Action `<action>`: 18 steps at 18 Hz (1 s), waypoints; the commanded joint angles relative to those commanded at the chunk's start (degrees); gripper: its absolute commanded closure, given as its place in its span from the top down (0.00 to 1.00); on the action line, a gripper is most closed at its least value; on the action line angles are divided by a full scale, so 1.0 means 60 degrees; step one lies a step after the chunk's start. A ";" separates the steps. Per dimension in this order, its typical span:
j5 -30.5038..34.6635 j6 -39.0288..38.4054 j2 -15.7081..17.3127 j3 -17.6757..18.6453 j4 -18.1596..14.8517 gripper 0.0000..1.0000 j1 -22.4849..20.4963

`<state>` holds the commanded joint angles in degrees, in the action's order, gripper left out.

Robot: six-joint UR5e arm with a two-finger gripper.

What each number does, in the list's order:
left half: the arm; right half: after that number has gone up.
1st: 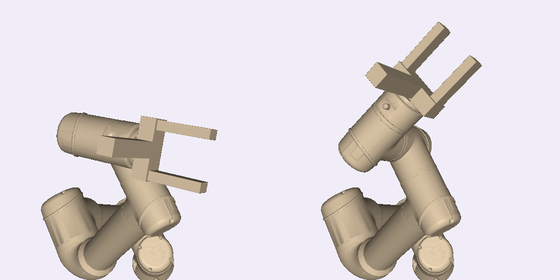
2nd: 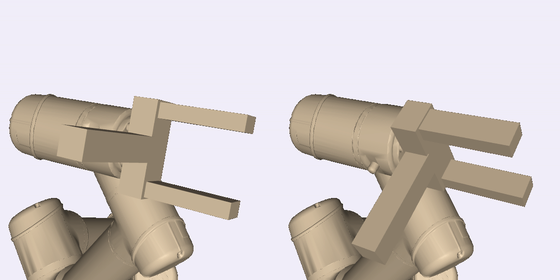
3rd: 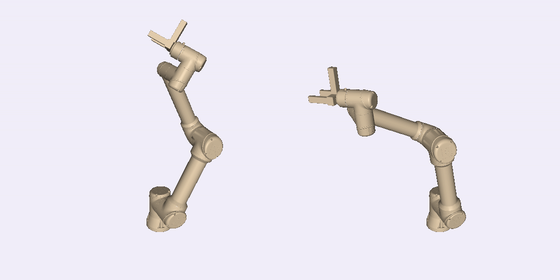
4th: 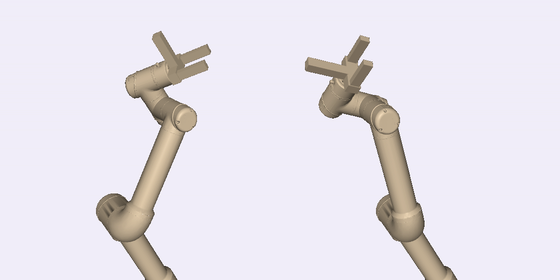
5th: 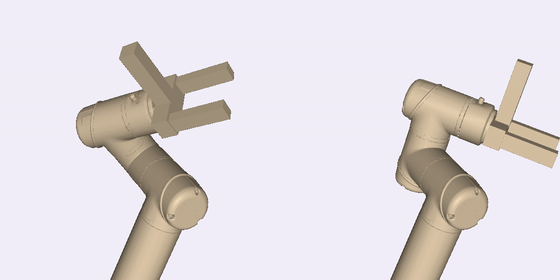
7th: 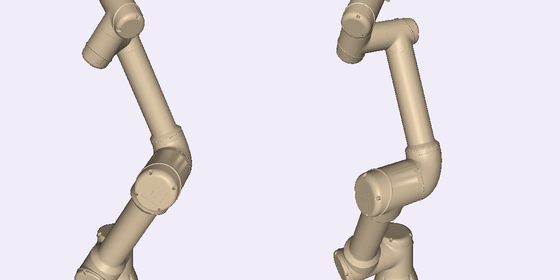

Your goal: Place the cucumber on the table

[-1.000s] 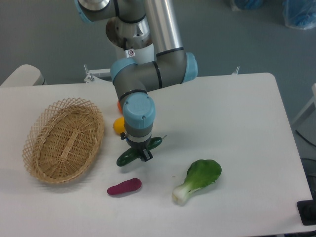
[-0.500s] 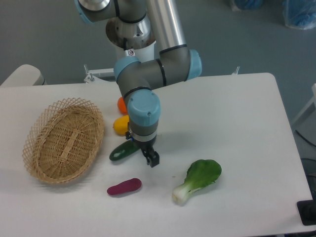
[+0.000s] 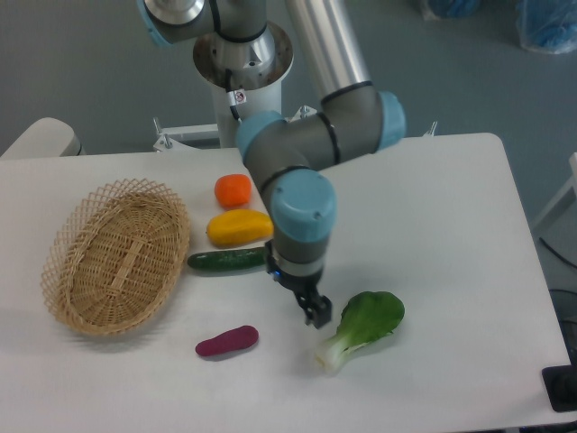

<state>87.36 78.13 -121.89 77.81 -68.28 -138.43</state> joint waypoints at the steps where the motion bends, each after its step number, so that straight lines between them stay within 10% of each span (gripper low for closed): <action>1: 0.0000 0.0000 -0.0176 -0.0294 -0.0075 1.00 -0.0058; 13: -0.0117 0.0863 -0.1729 -0.2786 -0.0822 1.00 -0.0703; 18: -0.0088 0.1332 -0.1964 -0.2933 -0.0793 1.00 -0.0850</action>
<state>86.83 86.13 -133.68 60.21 -73.04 -143.53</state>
